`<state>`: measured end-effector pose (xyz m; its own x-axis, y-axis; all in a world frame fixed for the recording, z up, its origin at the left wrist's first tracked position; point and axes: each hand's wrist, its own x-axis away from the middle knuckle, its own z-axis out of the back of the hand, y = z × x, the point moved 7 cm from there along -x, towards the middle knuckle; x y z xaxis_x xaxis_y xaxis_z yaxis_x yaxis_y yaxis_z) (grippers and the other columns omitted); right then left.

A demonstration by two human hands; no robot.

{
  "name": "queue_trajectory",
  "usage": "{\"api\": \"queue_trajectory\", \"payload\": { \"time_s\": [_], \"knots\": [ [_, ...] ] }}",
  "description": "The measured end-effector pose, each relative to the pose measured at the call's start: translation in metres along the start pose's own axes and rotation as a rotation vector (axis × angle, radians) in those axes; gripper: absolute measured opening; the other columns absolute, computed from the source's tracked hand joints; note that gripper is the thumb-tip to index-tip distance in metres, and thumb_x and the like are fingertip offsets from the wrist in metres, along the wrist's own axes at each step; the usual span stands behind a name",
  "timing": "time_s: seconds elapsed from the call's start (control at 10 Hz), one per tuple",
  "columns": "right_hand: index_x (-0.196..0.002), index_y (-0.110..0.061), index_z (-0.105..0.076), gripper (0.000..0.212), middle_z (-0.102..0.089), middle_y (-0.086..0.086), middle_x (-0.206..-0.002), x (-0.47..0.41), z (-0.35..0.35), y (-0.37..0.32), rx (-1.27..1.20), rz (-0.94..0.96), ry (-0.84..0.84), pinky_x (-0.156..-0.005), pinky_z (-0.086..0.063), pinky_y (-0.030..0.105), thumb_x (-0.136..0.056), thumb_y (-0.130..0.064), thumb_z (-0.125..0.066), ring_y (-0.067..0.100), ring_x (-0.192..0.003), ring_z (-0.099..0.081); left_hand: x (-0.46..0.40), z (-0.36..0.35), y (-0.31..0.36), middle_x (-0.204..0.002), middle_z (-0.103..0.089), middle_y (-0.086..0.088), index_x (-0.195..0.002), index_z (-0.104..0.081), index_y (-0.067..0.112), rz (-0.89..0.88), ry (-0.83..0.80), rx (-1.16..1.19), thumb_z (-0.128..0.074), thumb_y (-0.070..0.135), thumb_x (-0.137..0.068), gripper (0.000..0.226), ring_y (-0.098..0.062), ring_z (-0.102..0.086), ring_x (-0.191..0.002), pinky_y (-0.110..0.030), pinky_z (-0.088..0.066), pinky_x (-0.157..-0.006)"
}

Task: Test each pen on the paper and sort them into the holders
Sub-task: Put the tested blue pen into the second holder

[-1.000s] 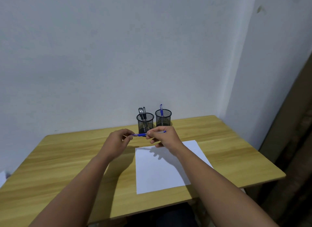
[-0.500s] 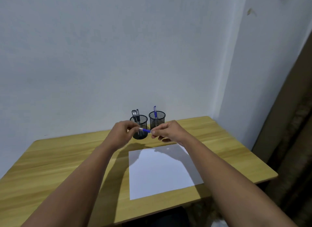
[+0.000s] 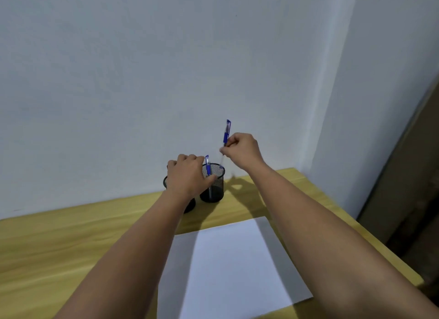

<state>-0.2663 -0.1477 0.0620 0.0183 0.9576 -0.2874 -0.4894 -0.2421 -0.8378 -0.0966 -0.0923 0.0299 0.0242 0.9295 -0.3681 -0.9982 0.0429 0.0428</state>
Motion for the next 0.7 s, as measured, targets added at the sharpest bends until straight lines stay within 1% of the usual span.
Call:
{"api": "queue_trajectory", "payload": {
  "time_s": [0.1,0.2,0.3,0.4,0.5,0.6,0.7],
  "knots": [
    [-0.072,-0.025,-0.065,0.020,-0.069,-0.009,-0.075,-0.009,-0.023,0.013,0.115,-0.012,-0.018,-0.083,-0.061,0.037,-0.079,-0.021,-0.084,0.021,-0.084,-0.072,-0.009,-0.024,-0.002,-0.113,-0.068,0.002,-0.112,-0.062,0.024,0.030,-0.020,-0.137,-0.041,0.087,-0.075,0.076,-0.027,-0.052,-0.116,-0.046,-0.035,-0.092],
    [-0.078,-0.025,-0.068,0.016,-0.074,-0.008,-0.085,-0.008,-0.045,0.025,0.202,-0.031,-0.065,-0.087,-0.060,0.040,-0.082,-0.029,-0.083,0.021,-0.090,-0.073,-0.010,-0.034,-0.003,-0.099,-0.072,0.003,-0.099,-0.064,0.026,0.041,0.002,-0.221,-0.037,0.089,-0.074,0.073,-0.026,-0.055,-0.109,-0.050,-0.029,-0.094],
    [-0.085,-0.022,-0.075,0.011,-0.078,-0.003,-0.093,-0.006,-0.061,0.034,0.274,-0.040,-0.082,-0.088,-0.061,0.043,-0.086,-0.031,-0.080,0.024,-0.092,-0.074,-0.010,-0.038,-0.002,-0.087,-0.071,0.004,-0.089,-0.064,0.027,0.051,0.022,-0.228,-0.032,0.088,-0.075,0.070,-0.025,-0.057,-0.103,-0.052,-0.028,-0.098],
    [-0.105,-0.020,-0.080,0.020,-0.080,0.002,-0.107,0.001,-0.062,0.033,0.301,-0.043,-0.049,-0.093,-0.060,0.043,-0.088,-0.030,-0.077,0.027,-0.102,-0.074,-0.009,-0.040,-0.005,-0.085,-0.071,0.004,-0.087,-0.063,0.027,0.073,0.006,-0.215,-0.031,0.089,-0.073,0.072,-0.025,-0.057,-0.102,-0.052,-0.028,-0.097],
    [-0.120,-0.019,-0.079,0.032,-0.080,-0.001,-0.114,0.006,-0.035,0.010,0.130,0.017,0.048,-0.098,-0.058,0.036,-0.090,-0.030,-0.076,0.018,-0.106,-0.074,-0.002,-0.031,-0.007,-0.099,-0.071,0.004,-0.098,-0.064,0.026,0.073,-0.024,-0.204,-0.035,0.090,-0.073,0.074,-0.026,-0.056,-0.108,-0.050,-0.029,-0.096],
    [-0.110,-0.011,-0.082,0.019,-0.078,-0.005,-0.092,0.028,0.030,-0.066,-0.273,0.197,0.226,-0.083,-0.057,0.031,-0.092,-0.017,-0.079,-0.004,-0.076,-0.068,0.023,-0.002,0.002,-0.115,-0.068,0.004,-0.116,-0.066,0.027,0.041,0.068,-0.036,-0.037,0.084,-0.074,0.077,-0.026,-0.056,-0.116,-0.046,-0.039,-0.094],
    [-0.106,-0.009,-0.077,0.011,-0.077,0.010,-0.090,0.126,0.134,-0.156,-0.621,0.706,0.326,-0.072,-0.052,0.024,-0.096,-0.009,-0.073,0.007,-0.072,-0.066,0.090,0.041,0.013,-0.112,-0.068,0.008,-0.117,-0.069,0.025,-0.091,0.306,0.383,-0.055,0.067,-0.084,0.055,-0.020,-0.062,-0.106,-0.039,-0.050,-0.085]
  ]
}}
